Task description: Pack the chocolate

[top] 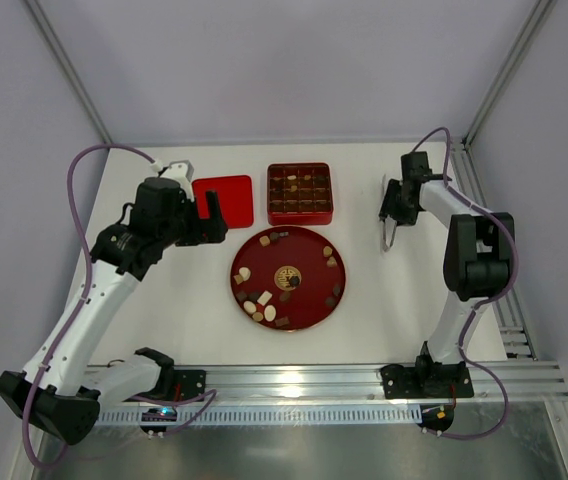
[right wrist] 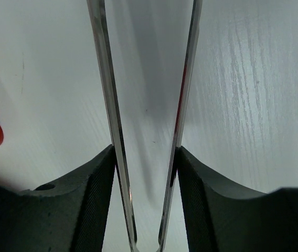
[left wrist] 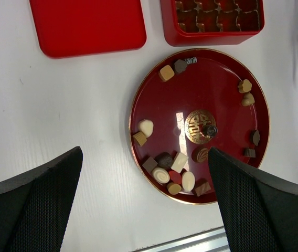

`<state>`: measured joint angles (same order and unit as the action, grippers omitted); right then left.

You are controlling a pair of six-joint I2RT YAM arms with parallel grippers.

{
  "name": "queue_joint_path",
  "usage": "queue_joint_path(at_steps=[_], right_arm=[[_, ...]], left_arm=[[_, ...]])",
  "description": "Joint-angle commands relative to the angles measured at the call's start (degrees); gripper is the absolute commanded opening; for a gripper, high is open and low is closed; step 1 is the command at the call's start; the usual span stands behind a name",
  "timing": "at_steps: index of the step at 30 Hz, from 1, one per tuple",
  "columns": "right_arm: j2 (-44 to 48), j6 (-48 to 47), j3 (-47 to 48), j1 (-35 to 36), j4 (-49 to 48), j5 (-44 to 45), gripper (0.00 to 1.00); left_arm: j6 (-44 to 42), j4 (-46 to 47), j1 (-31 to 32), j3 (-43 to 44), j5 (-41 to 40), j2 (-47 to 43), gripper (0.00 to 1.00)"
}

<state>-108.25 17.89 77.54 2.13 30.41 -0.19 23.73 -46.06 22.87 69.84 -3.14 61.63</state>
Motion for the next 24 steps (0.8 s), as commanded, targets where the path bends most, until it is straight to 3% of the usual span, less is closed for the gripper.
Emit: queue_joint_path(at_steps=[1,24], right_arm=[[-0.5,-1.0,-0.2,-0.2,-1.1,2.2,0.53],[-2.8,-1.6,-1.4,-0.2,-0.1,1.1,0.78]], left_arm=[[-0.3,1.9,0.1,-0.5,0.9,-1.2,1.00],[0.0,2.3,0.1,-2.4,1.4,-1.9,1.00]])
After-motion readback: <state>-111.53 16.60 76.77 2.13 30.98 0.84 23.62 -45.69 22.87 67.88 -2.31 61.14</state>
